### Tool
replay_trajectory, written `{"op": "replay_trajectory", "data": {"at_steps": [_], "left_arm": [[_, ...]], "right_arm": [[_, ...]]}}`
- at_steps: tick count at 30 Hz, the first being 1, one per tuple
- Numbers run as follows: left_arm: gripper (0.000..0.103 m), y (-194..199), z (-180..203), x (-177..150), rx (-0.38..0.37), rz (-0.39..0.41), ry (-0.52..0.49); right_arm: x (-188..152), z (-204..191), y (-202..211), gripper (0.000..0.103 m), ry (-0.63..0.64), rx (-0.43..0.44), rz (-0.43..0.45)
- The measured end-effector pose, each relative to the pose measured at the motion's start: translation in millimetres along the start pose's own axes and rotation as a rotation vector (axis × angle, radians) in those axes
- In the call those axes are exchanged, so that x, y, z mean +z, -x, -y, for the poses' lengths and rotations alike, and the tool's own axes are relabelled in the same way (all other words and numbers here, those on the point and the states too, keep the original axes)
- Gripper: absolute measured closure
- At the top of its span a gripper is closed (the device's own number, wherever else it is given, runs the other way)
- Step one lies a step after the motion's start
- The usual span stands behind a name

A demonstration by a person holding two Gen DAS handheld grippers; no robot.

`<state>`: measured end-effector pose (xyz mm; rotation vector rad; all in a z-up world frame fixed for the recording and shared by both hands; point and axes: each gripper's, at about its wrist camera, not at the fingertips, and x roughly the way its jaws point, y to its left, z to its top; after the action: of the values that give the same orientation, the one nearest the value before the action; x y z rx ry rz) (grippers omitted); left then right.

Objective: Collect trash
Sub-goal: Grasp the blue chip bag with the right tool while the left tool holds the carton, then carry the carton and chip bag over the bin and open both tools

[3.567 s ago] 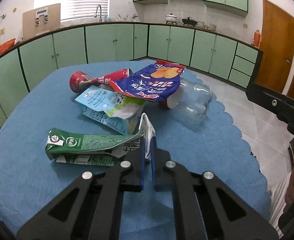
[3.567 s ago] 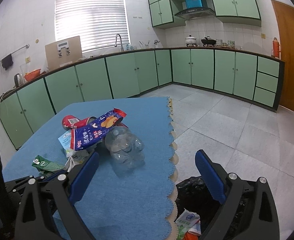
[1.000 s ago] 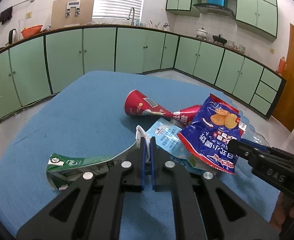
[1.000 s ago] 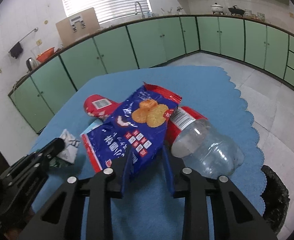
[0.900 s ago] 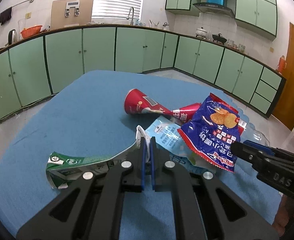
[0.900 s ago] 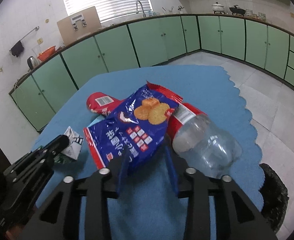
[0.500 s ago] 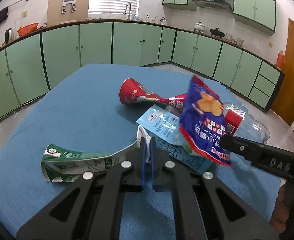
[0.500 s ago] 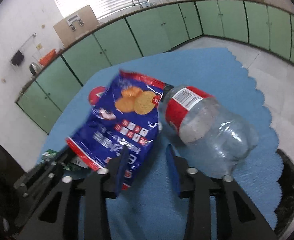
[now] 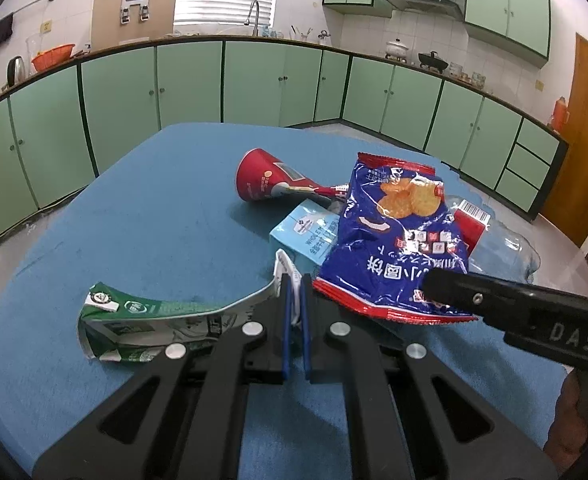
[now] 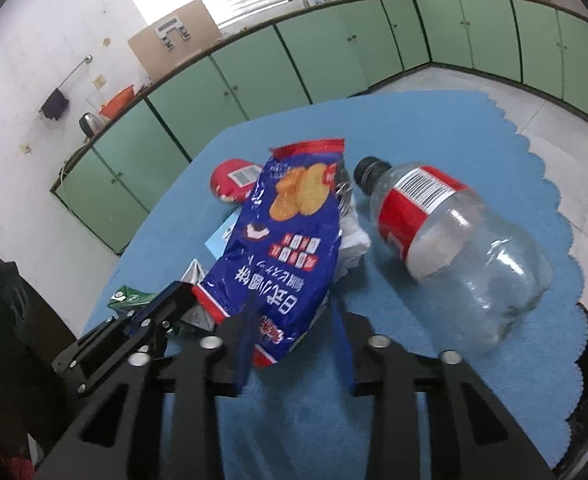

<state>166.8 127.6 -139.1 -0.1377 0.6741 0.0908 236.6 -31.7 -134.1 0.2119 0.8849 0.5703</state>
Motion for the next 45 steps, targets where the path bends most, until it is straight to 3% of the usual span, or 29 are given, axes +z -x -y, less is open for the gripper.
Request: {"op": "replay_trajectory", "data": {"at_steps": [3,7,20,27,35,45], "left_arm": [[0.100,0.2,0.5,0.4,0.001,-0.001,-0.001],[0.100,0.6,-0.1,0.7,0.001,0.001,0.002],[0.101,48.4,-8.3,16.0,-0.032,0.134,0.051],[0.101,83.4,6.9,28.6,-0.074,0.205,0.038],[0.101,110.5,53.6,37.7,-0.178,0.258,-0.027],[0.101,105.3,144.2,21.5,-0.346,0.216,-0.138]], "right_arm": [[-0.6,-5.6,2.3,0.091,0.035,-0.017,0.011],[-0.1,-9.2,11.2,0.097,0.063,-0.037,0.042],[9.8,-15.2,70.9,0.100,0.100,-0.032,0.180],[6.8,-13.6,103.4,0.100,0.110,-0.044,0.235],[-3.9,-5.7,151.4,0.100,0.107,-0.100,0.304],[-38.9,56.2,215.3,0.100,-0.007,-0.270,0.344]]}}
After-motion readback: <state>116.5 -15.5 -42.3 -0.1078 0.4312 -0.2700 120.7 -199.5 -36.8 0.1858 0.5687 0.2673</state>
